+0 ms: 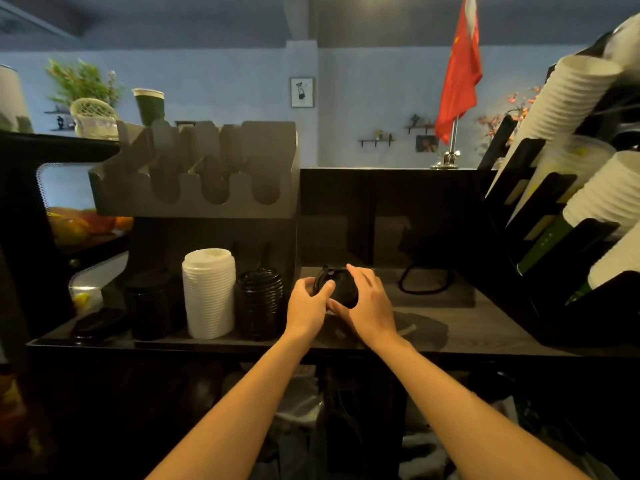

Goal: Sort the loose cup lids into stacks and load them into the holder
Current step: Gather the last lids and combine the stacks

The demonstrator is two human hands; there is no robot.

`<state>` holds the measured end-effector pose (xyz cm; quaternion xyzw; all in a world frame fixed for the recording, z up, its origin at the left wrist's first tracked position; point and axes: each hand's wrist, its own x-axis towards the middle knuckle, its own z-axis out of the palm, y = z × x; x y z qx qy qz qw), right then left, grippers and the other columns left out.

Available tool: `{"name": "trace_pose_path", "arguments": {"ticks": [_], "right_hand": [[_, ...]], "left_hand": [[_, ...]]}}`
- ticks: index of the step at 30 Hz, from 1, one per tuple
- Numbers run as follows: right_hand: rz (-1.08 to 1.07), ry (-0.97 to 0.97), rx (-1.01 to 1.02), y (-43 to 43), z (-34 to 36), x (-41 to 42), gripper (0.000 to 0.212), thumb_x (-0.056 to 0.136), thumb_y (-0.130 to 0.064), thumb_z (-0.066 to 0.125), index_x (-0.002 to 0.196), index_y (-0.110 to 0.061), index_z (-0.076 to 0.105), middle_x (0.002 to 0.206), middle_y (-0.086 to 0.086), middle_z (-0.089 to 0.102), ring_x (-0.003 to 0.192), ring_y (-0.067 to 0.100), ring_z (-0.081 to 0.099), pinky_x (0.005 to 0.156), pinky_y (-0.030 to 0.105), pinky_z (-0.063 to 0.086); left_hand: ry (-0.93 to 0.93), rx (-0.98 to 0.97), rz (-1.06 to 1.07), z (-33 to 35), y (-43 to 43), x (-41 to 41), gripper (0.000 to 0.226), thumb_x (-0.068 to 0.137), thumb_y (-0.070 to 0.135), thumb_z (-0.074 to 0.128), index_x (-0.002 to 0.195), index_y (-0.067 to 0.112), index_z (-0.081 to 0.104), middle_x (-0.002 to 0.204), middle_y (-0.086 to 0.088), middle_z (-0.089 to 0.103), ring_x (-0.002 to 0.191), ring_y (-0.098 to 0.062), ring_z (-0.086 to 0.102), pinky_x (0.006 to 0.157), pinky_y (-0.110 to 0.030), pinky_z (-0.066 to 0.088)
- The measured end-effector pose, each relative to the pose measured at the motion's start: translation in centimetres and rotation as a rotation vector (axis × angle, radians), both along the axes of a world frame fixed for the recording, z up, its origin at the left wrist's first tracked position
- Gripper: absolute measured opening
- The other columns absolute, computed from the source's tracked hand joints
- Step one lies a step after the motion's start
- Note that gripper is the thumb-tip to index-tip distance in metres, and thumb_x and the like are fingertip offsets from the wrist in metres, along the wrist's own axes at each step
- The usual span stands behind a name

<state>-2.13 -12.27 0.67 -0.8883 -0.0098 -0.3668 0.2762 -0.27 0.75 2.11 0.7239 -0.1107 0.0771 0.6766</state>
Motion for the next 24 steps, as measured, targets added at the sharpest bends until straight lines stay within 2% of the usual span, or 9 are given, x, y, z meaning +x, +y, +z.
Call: {"name": "trace_pose_path", "arguments": {"ticks": [3, 6, 10, 15, 21, 24], "right_hand": [[0.028, -0.103, -0.02, 0.5, -0.1, -0.4, 0.082, 0.081, -0.056, 0.073, 0.146, -0.017, 0.043, 0.142, -0.001, 0.044, 0.13, 0.015, 0.044, 0.099, 0.03, 0.049], [0.085, -0.17, -0.061, 1.5, 0.7, -0.5, 0.085, 0.078, -0.057, 0.075, 0.146, -0.019, 0.042, 0.146, -0.001, 0.037, 0.133, 0.015, 0.039, 0.1, 0.028, 0.044], [0.107, -0.273, -0.187, 3.6, 3.4, -0.3, 0.08, 0.08, -0.057, 0.073, 0.145, -0.022, 0.042, 0.148, 0.002, 0.04, 0.133, 0.02, 0.04, 0.103, 0.033, 0.04], [0.189, -0.352, -0.354, 8.5, 6.6, 0.0, 0.079, 0.083, -0.056, 0.07, 0.147, -0.018, 0.043, 0.152, 0.002, 0.039, 0.137, 0.02, 0.036, 0.111, 0.03, 0.027], [0.348, -0.402, -0.437, 16.2, 8.3, 0.8, 0.08, 0.082, -0.046, 0.072, 0.149, -0.015, 0.04, 0.151, 0.002, 0.042, 0.137, 0.02, 0.038, 0.113, 0.032, 0.03], [0.388, -0.385, -0.45, 19.6, 8.4, 1.6, 0.082, 0.08, -0.045, 0.076, 0.147, -0.016, 0.04, 0.146, 0.002, 0.049, 0.133, 0.02, 0.043, 0.111, 0.037, 0.038]], "left_hand": [[-0.096, -0.023, 0.009, 0.3, 0.6, -0.5, 0.039, 0.095, 0.016, 0.069, 0.131, 0.019, 0.054, 0.114, 0.014, 0.058, 0.119, -0.011, 0.057, 0.096, -0.024, 0.049], [-0.166, -0.07, 0.023, 1.3, 1.8, -0.9, 0.041, 0.096, 0.01, 0.067, 0.134, 0.017, 0.054, 0.124, 0.008, 0.059, 0.122, -0.009, 0.054, 0.103, -0.026, 0.048], [-0.258, -0.176, 0.024, 3.7, 4.5, -1.2, 0.034, 0.098, 0.004, 0.06, 0.127, 0.022, 0.054, 0.112, 0.01, 0.062, 0.108, -0.007, 0.061, 0.079, -0.016, 0.056], [-0.357, -0.194, 0.101, 5.3, 9.5, -1.2, 0.031, 0.101, 0.01, 0.054, 0.127, 0.028, 0.056, 0.123, 0.002, 0.063, 0.118, -0.016, 0.061, 0.094, -0.034, 0.057], [-0.436, -0.21, 0.262, 6.5, 17.2, -1.4, 0.027, 0.101, 0.009, 0.054, 0.121, 0.027, 0.061, 0.114, 0.004, 0.065, 0.112, -0.014, 0.063, 0.089, -0.03, 0.056], [-0.421, -0.159, 0.32, 6.5, 21.1, -0.7, 0.03, 0.101, 0.011, 0.056, 0.124, 0.029, 0.058, 0.118, 0.006, 0.064, 0.116, -0.014, 0.061, 0.089, -0.026, 0.056]]}}
